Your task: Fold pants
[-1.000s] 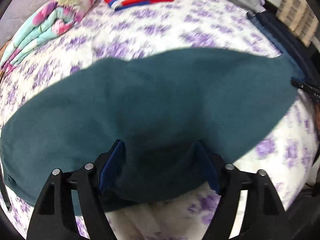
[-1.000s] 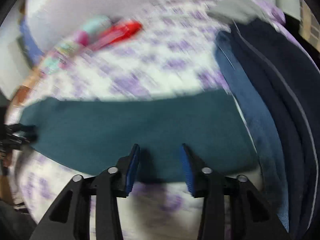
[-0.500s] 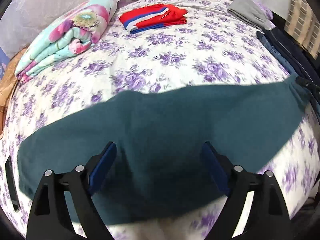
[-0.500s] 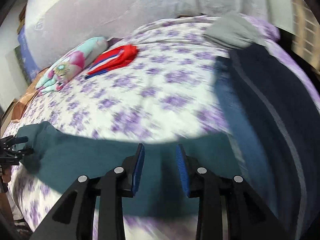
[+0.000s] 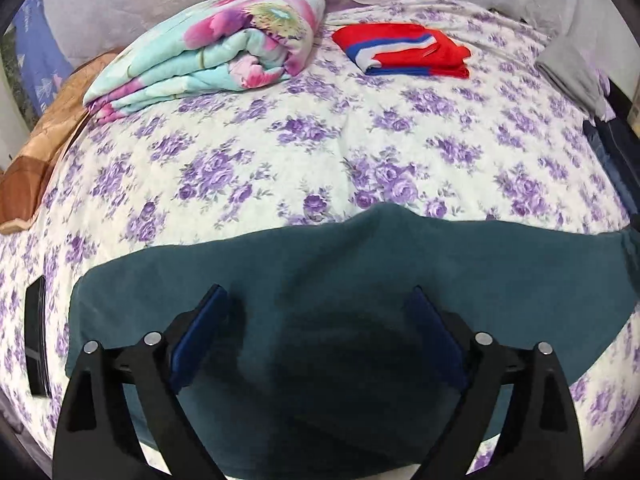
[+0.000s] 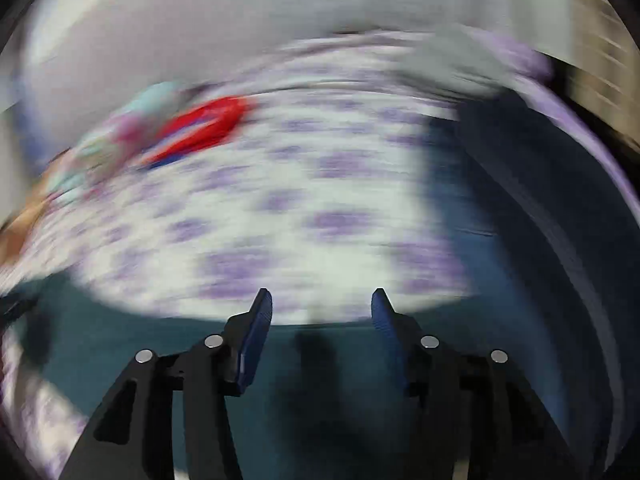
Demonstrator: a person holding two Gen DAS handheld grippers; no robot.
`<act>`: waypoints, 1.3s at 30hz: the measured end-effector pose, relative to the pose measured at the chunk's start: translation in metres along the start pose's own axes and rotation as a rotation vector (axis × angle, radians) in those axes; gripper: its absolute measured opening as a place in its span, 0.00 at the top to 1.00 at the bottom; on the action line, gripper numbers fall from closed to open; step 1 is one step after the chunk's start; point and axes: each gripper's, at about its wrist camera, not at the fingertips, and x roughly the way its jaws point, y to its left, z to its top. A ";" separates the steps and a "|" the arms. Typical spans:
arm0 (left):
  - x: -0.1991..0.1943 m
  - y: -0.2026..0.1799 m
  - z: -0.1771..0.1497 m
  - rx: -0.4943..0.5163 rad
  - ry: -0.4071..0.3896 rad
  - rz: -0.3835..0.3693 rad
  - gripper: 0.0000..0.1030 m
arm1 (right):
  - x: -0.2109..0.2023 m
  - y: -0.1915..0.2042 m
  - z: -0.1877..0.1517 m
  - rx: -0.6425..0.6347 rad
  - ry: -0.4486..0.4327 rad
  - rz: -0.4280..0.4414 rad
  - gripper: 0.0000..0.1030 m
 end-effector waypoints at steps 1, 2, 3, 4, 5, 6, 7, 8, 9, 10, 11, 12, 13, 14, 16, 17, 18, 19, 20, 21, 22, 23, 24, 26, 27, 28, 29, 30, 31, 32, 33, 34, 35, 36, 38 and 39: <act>0.006 -0.003 -0.004 0.023 0.024 0.022 0.13 | 0.008 0.021 -0.003 -0.064 0.037 0.063 0.49; 0.013 -0.002 -0.010 0.039 0.049 0.045 0.13 | 0.016 0.033 -0.008 -0.114 0.072 0.083 0.48; 0.022 0.001 -0.018 0.047 0.083 0.076 0.11 | 0.027 0.041 -0.012 -0.165 0.115 0.067 0.46; 0.025 0.004 -0.023 0.042 0.088 0.078 0.06 | 0.041 0.045 -0.019 -0.211 0.160 0.000 0.45; 0.025 0.011 -0.027 0.023 0.080 0.066 0.04 | 0.044 0.045 -0.020 -0.225 0.154 -0.017 0.44; 0.023 0.018 -0.030 0.001 0.078 0.051 0.04 | 0.044 0.046 -0.017 -0.218 0.153 -0.019 0.43; 0.017 0.023 -0.030 -0.019 0.077 0.040 0.04 | 0.041 0.049 -0.011 -0.204 0.158 -0.025 0.43; 0.013 0.025 -0.030 -0.023 0.071 0.044 0.04 | 0.035 0.053 -0.005 -0.201 0.134 -0.016 0.43; 0.007 0.026 -0.028 -0.021 0.058 0.054 0.04 | 0.029 0.058 0.002 -0.210 0.103 0.024 0.43; 0.000 0.024 -0.023 -0.007 0.026 0.063 0.05 | 0.025 0.071 0.010 -0.225 0.077 0.086 0.43; -0.006 0.021 -0.019 0.007 0.001 0.056 0.05 | 0.024 0.083 0.020 -0.233 0.057 0.127 0.43; -0.010 0.017 -0.014 0.023 -0.025 0.040 0.05 | 0.024 0.093 0.025 -0.240 0.045 0.142 0.43; -0.014 0.010 -0.004 0.041 -0.057 0.029 0.05 | 0.031 0.110 0.037 -0.256 0.034 0.171 0.43; -0.015 0.003 0.006 0.059 -0.085 0.021 0.05 | 0.035 0.122 0.044 -0.263 0.030 0.193 0.43; -0.008 -0.014 0.026 0.101 -0.110 -0.041 0.05 | 0.049 0.151 0.058 -0.248 0.034 0.215 0.43; 0.002 -0.020 0.036 0.116 -0.084 -0.082 0.05 | 0.054 0.162 0.061 -0.241 0.039 0.224 0.42; 0.011 -0.024 0.042 0.126 -0.056 -0.104 0.05 | 0.060 0.171 0.063 -0.236 0.042 0.229 0.42; 0.028 -0.029 0.047 0.154 -0.004 -0.127 0.15 | 0.063 0.180 0.062 -0.229 0.048 0.227 0.42; 0.043 -0.030 0.049 0.165 0.047 -0.128 0.46 | 0.067 0.185 0.062 -0.227 0.054 0.230 0.42; 0.054 -0.028 0.048 0.163 0.091 -0.125 0.52 | 0.069 0.189 0.061 -0.231 0.061 0.241 0.42; 0.059 -0.022 0.047 0.137 0.095 -0.148 0.54 | 0.069 0.194 0.058 -0.246 0.068 0.250 0.42; 0.056 -0.018 0.044 0.128 0.073 -0.161 0.70 | 0.071 0.196 0.055 -0.261 0.073 0.245 0.42; 0.051 -0.015 0.042 0.126 0.063 -0.165 0.82 | 0.073 0.197 0.053 -0.277 0.079 0.233 0.42; 0.035 -0.007 0.031 0.107 0.046 -0.222 0.90 | 0.079 0.196 0.053 -0.283 0.094 0.236 0.42; 0.028 -0.005 0.026 0.113 0.033 -0.233 0.90 | 0.081 0.196 0.055 -0.273 0.103 0.248 0.42; 0.018 -0.005 0.017 0.132 0.015 -0.239 0.90 | 0.085 0.196 0.057 -0.264 0.114 0.270 0.42; 0.013 -0.007 0.010 0.144 0.005 -0.241 0.90 | 0.088 0.198 0.058 -0.266 0.125 0.292 0.42; 0.008 -0.009 0.000 0.161 -0.001 -0.245 0.90 | 0.094 0.205 0.059 -0.284 0.146 0.323 0.42; 0.005 -0.012 -0.006 0.172 -0.006 -0.238 0.90 | 0.098 0.211 0.059 -0.302 0.163 0.341 0.42; 0.004 -0.014 -0.008 0.177 -0.012 -0.230 0.89 | 0.104 0.220 0.058 -0.325 0.187 0.366 0.42; 0.003 -0.015 -0.011 0.181 -0.024 -0.221 0.89 | 0.108 0.227 0.057 -0.338 0.207 0.392 0.42; 0.001 -0.017 -0.012 0.185 -0.037 -0.215 0.89 | 0.115 0.237 0.055 -0.356 0.237 0.432 0.42; -0.001 -0.017 -0.014 0.189 -0.044 -0.211 0.89 | 0.118 0.245 0.054 -0.374 0.255 0.459 0.42; -0.002 -0.017 -0.013 0.190 -0.048 -0.208 0.89 | 0.121 0.253 0.051 -0.401 0.273 0.487 0.42; -0.002 -0.016 -0.012 0.184 -0.048 -0.213 0.88 | 0.127 0.269 0.045 -0.463 0.299 0.511 0.43; -0.003 -0.015 -0.011 0.182 -0.052 -0.215 0.87 | 0.130 0.274 0.043 -0.483 0.308 0.511 0.47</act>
